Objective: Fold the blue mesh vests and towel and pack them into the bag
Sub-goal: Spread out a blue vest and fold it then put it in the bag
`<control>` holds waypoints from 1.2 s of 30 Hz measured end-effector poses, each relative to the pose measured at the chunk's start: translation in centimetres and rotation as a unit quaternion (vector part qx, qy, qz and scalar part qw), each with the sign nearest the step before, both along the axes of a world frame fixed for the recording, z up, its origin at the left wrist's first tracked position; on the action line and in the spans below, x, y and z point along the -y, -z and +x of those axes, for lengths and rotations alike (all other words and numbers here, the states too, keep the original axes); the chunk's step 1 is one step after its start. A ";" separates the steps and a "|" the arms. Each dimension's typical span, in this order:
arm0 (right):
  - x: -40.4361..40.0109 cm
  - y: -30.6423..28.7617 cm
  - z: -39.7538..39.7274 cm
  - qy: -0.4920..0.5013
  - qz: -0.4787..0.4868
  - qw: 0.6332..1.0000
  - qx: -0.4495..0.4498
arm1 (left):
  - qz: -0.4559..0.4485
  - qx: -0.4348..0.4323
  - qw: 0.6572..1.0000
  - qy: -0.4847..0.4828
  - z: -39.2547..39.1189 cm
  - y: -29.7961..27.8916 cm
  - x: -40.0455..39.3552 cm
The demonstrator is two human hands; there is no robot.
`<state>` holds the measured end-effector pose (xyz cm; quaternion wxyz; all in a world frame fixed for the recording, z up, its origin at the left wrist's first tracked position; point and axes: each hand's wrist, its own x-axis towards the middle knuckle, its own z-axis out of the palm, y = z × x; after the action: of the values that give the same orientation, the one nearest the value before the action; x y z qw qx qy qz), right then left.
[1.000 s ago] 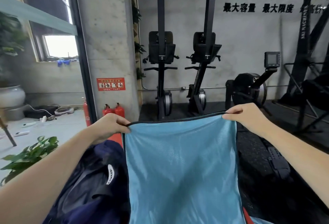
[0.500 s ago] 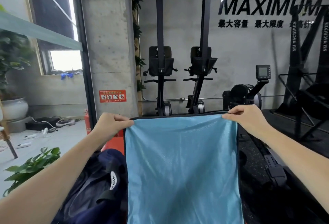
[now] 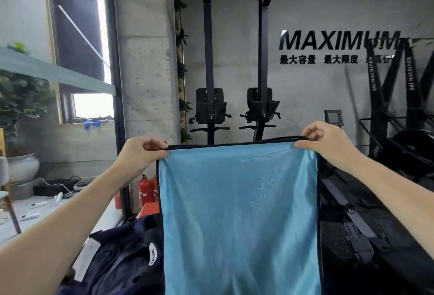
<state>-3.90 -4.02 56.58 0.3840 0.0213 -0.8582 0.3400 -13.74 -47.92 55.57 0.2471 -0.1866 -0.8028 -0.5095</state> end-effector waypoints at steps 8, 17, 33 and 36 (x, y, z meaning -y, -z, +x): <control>0.9 1.3 -2.5 0.041 0.072 0.981 0.175 | -0.279 0.069 0.954 -0.084 -0.9 0.2 -2.6; -1.4 9.1 -11.0 -0.054 -0.069 0.920 0.381 | -0.287 0.161 0.942 -0.065 -9.2 7.5 -5.5; -2.4 1.4 -21.2 0.081 0.042 0.996 0.016 | -0.160 -0.110 0.971 -0.143 -19.6 -1.9 -9.3; -1.7 -1.8 -19.5 0.081 0.068 0.991 -0.075 | -0.112 -0.166 0.968 -0.153 -18.3 -4.9 -8.4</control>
<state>-23.40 -2.28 58.40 0.4714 0.0032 -0.8470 0.2455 -32.00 -39.51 60.48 0.4291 -0.1698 -0.8218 -0.3341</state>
